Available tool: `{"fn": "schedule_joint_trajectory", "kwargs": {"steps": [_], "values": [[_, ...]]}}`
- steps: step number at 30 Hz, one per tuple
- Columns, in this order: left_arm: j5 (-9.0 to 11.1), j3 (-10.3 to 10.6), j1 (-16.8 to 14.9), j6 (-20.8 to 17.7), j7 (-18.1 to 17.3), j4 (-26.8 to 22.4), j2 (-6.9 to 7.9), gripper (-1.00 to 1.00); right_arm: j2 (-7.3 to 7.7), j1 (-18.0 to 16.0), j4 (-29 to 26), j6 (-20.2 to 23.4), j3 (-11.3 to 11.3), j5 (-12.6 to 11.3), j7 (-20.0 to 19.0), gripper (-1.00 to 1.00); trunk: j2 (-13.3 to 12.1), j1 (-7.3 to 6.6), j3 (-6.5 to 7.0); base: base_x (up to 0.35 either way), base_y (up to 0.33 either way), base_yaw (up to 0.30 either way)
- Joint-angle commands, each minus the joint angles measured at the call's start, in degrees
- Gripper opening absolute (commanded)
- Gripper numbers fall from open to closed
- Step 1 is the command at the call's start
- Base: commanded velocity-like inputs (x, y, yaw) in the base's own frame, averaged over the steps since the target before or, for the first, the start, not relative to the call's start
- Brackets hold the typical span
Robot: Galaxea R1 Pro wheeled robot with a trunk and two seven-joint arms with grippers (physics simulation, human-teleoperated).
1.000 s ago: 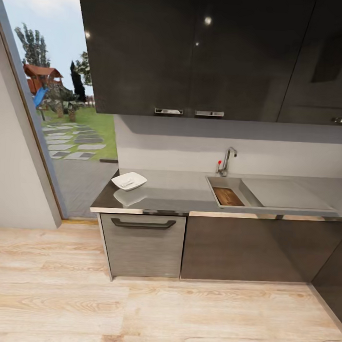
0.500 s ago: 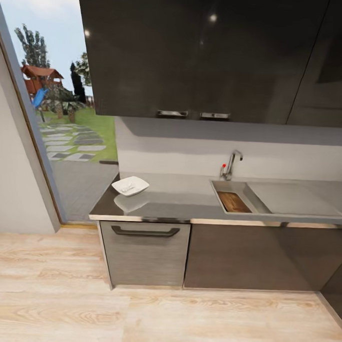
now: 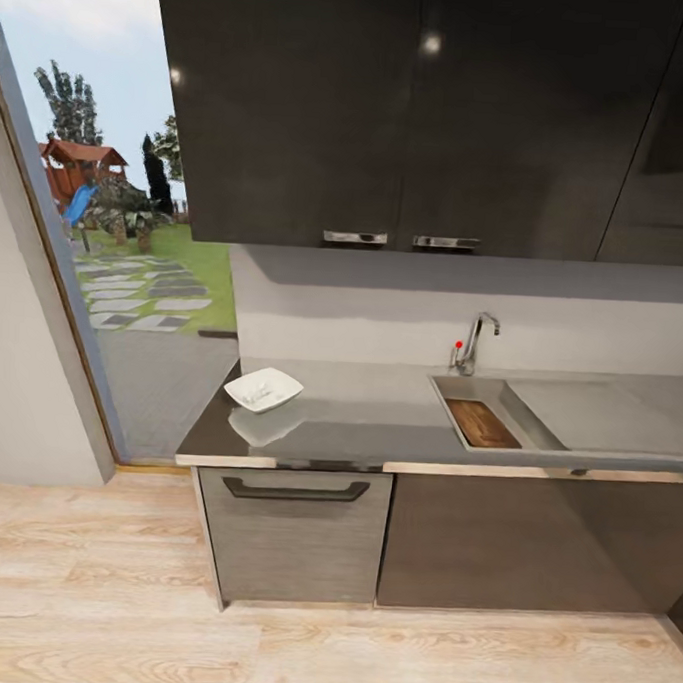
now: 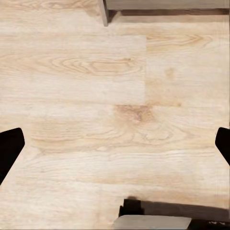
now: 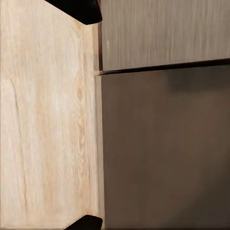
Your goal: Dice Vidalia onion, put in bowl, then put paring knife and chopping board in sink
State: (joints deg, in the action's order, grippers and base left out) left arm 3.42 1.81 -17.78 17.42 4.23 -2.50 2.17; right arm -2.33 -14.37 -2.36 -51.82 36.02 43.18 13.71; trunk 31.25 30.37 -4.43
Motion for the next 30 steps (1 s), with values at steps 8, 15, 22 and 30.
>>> {"fn": "schedule_joint_trajectory", "kwargs": {"steps": [8, 15, 22, 30], "values": [[0.48, 0.31, 0.11, -8.75, 0.60, 7.12, 1.32, 1.00, 3.29, 6.18, 1.11, 20.07, 0.44, -2.71, 0.06, 1.00, 0.09, 0.03, 0.12, 0.007, 0.001, 0.000], [0.61, 0.22, 4.07, -14.78, 0.60, 7.32, 1.17, 1.00, 4.47, 7.57, 1.04, 31.65, 0.52, -8.61, -1.36, 1.00, 0.09, 0.03, 0.12, 0.000, 0.000, 0.000], [0.56, 0.21, 5.26, -19.96, 0.48, 7.17, 0.92, 1.00, 4.16, 7.63, 0.60, 35.91, 0.31, -8.71, -3.28, 1.00, 0.09, 0.03, 0.12, 0.000, 0.000, 0.000], [0.23, 0.18, 5.30, -17.55, 0.08, 6.70, 0.93, 1.00, 3.02, 7.66, 0.14, 34.88, 0.23, -8.80, -3.51, 1.00, 0.09, 0.03, 0.12, 0.000, 0.000, 0.000]]}}
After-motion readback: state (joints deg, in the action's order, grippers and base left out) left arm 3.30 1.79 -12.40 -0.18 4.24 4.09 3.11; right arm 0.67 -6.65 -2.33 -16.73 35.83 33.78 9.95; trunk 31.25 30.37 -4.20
